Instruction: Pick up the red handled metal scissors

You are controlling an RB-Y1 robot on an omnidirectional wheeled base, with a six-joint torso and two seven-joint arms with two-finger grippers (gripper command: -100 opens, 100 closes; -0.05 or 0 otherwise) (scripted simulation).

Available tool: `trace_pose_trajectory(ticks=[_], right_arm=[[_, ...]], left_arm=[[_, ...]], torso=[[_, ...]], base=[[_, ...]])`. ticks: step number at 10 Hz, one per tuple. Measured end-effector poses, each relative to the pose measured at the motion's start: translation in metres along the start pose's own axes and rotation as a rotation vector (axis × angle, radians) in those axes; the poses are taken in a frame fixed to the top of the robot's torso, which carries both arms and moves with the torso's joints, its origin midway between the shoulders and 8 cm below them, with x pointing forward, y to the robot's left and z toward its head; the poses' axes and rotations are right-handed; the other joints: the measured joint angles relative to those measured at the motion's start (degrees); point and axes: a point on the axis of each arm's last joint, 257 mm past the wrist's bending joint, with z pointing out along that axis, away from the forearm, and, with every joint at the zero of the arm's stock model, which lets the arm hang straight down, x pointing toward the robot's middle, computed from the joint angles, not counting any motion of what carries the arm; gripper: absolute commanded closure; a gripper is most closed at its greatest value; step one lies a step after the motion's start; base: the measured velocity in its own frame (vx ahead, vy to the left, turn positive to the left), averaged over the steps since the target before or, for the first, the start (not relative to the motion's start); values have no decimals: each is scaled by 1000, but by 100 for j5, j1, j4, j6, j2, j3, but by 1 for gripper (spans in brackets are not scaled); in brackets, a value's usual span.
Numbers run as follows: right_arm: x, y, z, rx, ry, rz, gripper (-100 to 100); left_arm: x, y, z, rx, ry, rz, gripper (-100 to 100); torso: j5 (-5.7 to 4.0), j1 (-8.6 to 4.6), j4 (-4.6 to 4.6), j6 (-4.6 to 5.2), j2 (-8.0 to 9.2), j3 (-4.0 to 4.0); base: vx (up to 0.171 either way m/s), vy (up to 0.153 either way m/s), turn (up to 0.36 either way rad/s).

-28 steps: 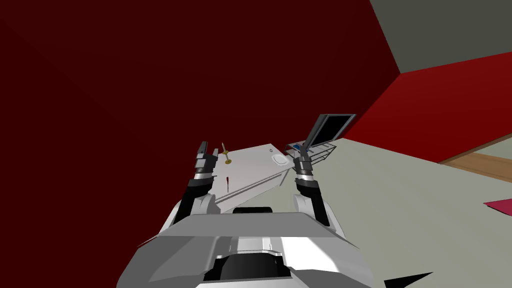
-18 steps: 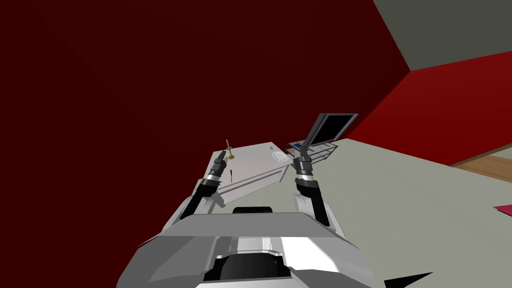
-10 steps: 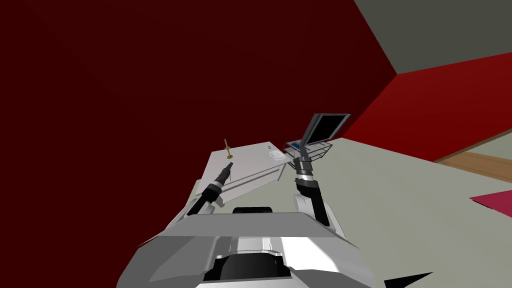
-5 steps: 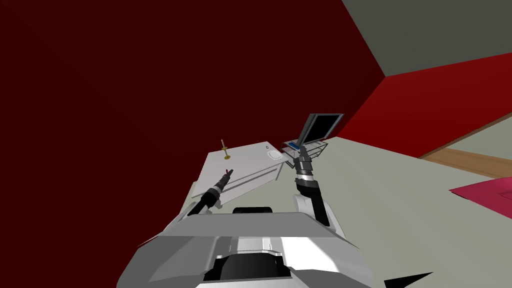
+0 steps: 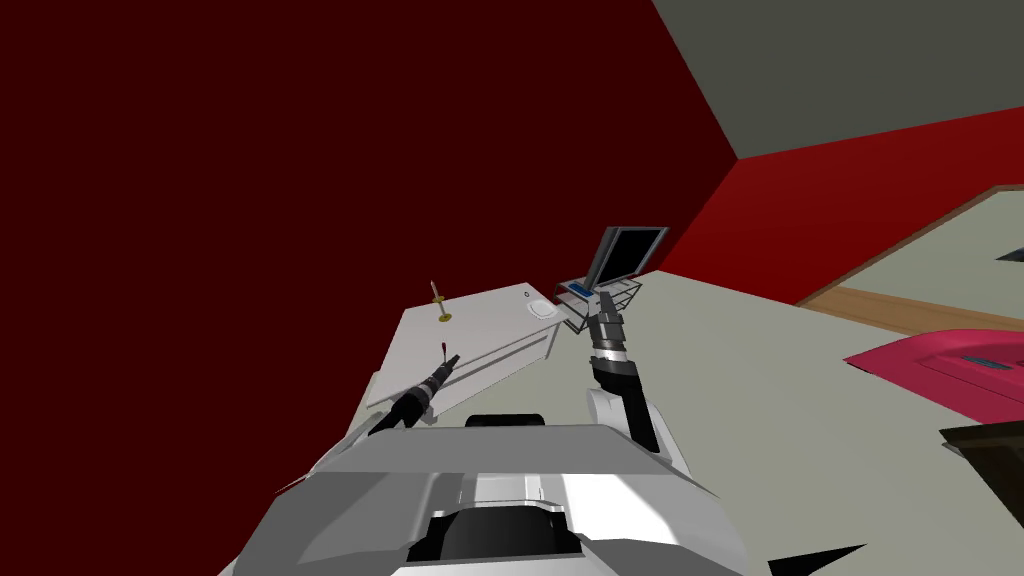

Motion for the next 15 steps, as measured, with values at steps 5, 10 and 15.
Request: trace_pose_trajectory(ticks=[5, 10, 15], right_arm=[[0, 0, 0, 0, 0, 0, 0], [0, 0, 0, 0, 0, 0, 0], [0, 0, 0, 0, 0, 0, 0]], left_arm=[[-12, 126, -35, -299, 84, 101, -100], [-40, 223, -90, -543, 119, 175, -100], [-89, 306, -162, -778, 120, 226, -100]], torso=[[-4, -15, -3, 2, -16, -9], [-3, -14, -3, 3, -17, -10], [-1, -1, -5, 1, -28, -16]], base=[[61, -81, -207], [75, -70, -170], [106, -42, -191]])
